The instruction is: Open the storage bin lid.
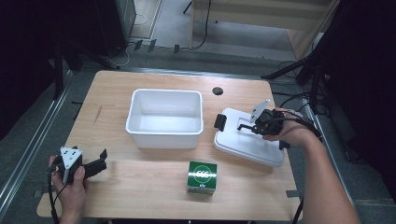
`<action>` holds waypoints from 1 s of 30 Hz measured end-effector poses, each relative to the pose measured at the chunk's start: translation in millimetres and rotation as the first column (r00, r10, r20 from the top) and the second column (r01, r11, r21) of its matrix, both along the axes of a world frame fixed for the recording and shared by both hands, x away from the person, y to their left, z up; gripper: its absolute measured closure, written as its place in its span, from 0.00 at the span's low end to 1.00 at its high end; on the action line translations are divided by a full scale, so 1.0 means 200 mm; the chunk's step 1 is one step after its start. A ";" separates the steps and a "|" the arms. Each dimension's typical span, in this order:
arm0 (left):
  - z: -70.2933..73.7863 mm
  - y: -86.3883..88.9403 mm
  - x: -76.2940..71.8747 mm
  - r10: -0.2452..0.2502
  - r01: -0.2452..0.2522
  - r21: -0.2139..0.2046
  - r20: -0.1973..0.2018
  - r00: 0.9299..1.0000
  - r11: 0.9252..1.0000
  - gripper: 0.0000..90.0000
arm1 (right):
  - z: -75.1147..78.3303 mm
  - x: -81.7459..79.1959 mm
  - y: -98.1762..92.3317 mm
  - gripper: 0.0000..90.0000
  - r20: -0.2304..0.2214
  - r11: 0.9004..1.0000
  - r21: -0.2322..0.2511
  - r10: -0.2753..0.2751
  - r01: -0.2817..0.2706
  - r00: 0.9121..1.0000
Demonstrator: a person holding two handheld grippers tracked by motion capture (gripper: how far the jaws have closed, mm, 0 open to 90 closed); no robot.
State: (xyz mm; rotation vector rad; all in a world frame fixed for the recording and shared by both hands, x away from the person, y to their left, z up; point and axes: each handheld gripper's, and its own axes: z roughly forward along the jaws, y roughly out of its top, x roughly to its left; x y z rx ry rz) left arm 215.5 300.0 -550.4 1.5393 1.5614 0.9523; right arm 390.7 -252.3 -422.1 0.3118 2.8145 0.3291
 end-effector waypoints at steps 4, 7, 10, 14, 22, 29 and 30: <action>0.00 0.00 0.00 0.000 0.000 0.000 0.000 1.000 1.000 0.03 | -0.04 0.00 -0.01 0.95 -0.003 1.000 0.004 -0.014 0.014 1.000; 0.00 0.00 0.00 0.000 0.000 0.001 0.002 1.000 1.000 0.03 | -0.07 0.00 -0.01 0.95 -0.006 1.000 0.012 -0.014 0.014 1.000; 0.00 0.00 0.00 0.000 0.000 0.002 0.002 1.000 1.000 0.03 | -0.10 -0.01 -0.01 0.95 -0.007 1.000 0.008 -0.018 0.018 1.000; 0.00 0.00 0.00 0.001 -0.001 0.002 0.002 1.000 1.000 0.03 | -0.13 -0.01 -0.01 0.95 -0.014 1.000 0.001 -0.024 0.024 1.000; 0.00 0.00 0.00 0.006 -0.006 0.003 0.002 1.000 1.000 0.03 | -0.17 -0.01 0.00 0.95 0.013 0.999 -0.002 -0.042 0.042 0.999; 0.00 0.00 0.00 0.008 -0.008 0.000 0.000 1.000 1.000 0.03 | -0.20 0.00 -0.02 0.94 0.000 0.998 0.021 -0.066 0.066 0.998; 0.00 0.00 0.00 0.007 -0.007 0.000 -0.001 1.000 1.000 0.03 | -0.20 0.00 -0.02 0.94 -0.006 0.997 0.026 -0.069 0.069 0.998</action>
